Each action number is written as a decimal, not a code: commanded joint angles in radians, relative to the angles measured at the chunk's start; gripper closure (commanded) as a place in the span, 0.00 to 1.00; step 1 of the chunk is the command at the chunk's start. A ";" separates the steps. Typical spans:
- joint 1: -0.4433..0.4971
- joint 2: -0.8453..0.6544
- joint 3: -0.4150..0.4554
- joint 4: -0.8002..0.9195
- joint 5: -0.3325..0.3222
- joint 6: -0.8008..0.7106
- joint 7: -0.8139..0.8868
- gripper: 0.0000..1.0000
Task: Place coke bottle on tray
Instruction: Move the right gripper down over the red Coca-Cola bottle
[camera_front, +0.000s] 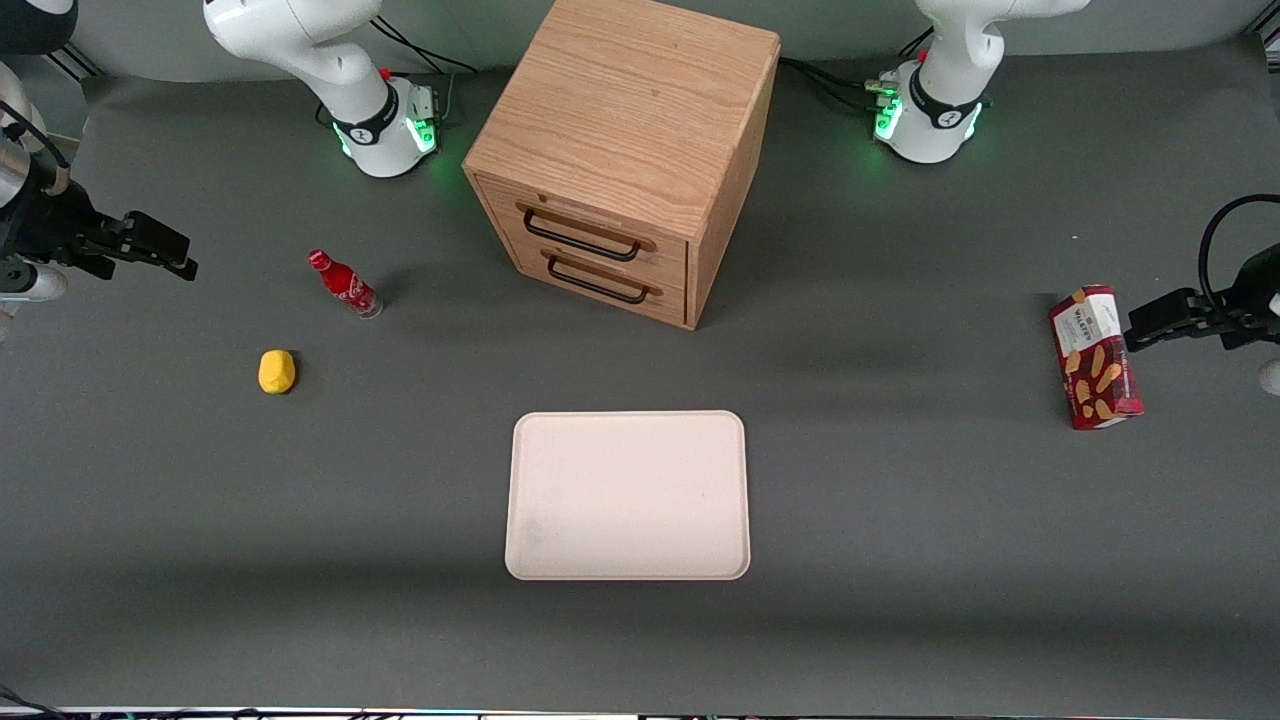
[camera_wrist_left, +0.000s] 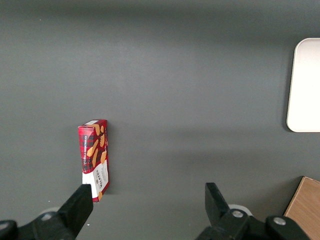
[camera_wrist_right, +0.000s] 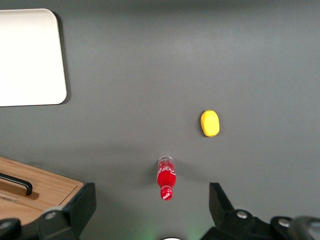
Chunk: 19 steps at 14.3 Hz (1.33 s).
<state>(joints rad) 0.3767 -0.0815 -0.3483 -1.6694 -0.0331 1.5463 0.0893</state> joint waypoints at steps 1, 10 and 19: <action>-0.002 0.023 0.005 0.039 0.022 -0.031 0.010 0.00; 0.007 -0.105 0.046 -0.238 0.007 -0.039 -0.011 0.00; 0.005 -0.380 0.032 -0.887 -0.099 0.496 -0.037 0.00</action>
<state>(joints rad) 0.3810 -0.3819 -0.3080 -2.4229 -0.1066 1.9371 0.0709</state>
